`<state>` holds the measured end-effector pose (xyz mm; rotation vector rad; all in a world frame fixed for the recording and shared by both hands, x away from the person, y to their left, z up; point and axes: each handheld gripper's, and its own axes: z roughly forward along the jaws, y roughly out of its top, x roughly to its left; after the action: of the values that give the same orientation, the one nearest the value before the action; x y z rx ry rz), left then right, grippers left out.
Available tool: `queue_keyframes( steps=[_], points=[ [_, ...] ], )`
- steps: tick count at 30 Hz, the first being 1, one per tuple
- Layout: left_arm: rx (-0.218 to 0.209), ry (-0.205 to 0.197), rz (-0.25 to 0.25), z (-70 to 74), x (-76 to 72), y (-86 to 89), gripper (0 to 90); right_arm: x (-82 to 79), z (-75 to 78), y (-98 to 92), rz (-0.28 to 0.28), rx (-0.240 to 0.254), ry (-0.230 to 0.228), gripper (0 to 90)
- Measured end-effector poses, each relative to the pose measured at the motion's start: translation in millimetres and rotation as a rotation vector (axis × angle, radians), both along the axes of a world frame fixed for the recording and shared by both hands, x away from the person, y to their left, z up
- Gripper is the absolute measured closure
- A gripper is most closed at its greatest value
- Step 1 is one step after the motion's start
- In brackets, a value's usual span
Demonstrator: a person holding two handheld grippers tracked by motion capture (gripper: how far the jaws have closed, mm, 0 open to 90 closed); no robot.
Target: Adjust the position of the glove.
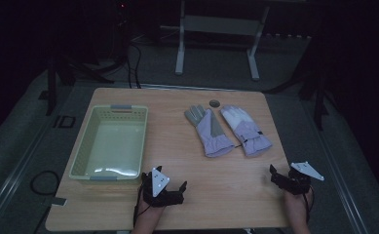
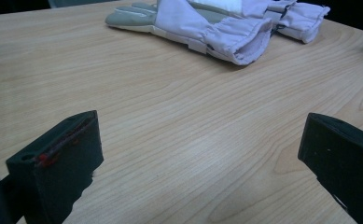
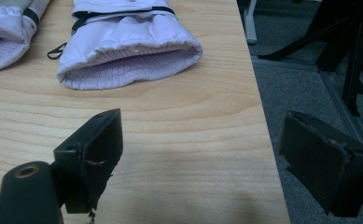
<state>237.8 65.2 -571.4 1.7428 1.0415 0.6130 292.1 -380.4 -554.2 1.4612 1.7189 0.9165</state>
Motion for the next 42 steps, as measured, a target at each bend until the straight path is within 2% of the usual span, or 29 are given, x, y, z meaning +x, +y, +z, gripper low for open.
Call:
queue_keyframes(
  steps=[11,13,15,18,23,25,30,32,36,42],
  points=[
    [0.001,0.009,-0.017,0.0,0.8,-0.7,0.0,-2.7,0.4,3.6,0.018,0.008,0.036,13.4],
    [0.002,0.006,-0.021,0.0,0.5,-0.7,0.0,-2.5,1.8,3.4,0.023,0.017,0.041,13.3],
    [0.002,0.005,-0.023,0.0,0.5,-0.7,0.0,-2.2,4.2,2.7,0.037,0.05,0.056,13.3],
    [0.0,0.006,-0.023,0.0,0.5,-0.5,0.0,-0.6,8.6,2.9,0.057,0.055,0.088,13.4],
    [0.004,0.01,-0.026,0.0,1.0,-1.1,0.0,3.6,24.6,4.8,0.068,0.025,0.098,13.4],
    [0.001,0.009,-0.029,0.0,0.8,-1.0,0.0,4.0,31.5,6.8,0.083,0.022,0.095,13.2],
    [-0.002,0.012,-0.031,0.0,1.4,-0.5,0.0,7.7,44.7,16.9,0.141,0.028,0.134,13.0],
    [-0.003,0.013,-0.029,0.0,1.4,-0.5,0.0,9.7,49.9,21.4,0.151,0.012,0.129,12.9],
    [-0.001,0.012,-0.032,0.0,1.4,-0.5,0.0,15.1,61.9,26.6,0.161,0.031,0.099,12.1],
    [0.0,0.011,-0.032,0.0,1.3,-0.7,0.0,26.4,78.5,36.4,0.197,0.034,0.102,11.3]
  ],
)
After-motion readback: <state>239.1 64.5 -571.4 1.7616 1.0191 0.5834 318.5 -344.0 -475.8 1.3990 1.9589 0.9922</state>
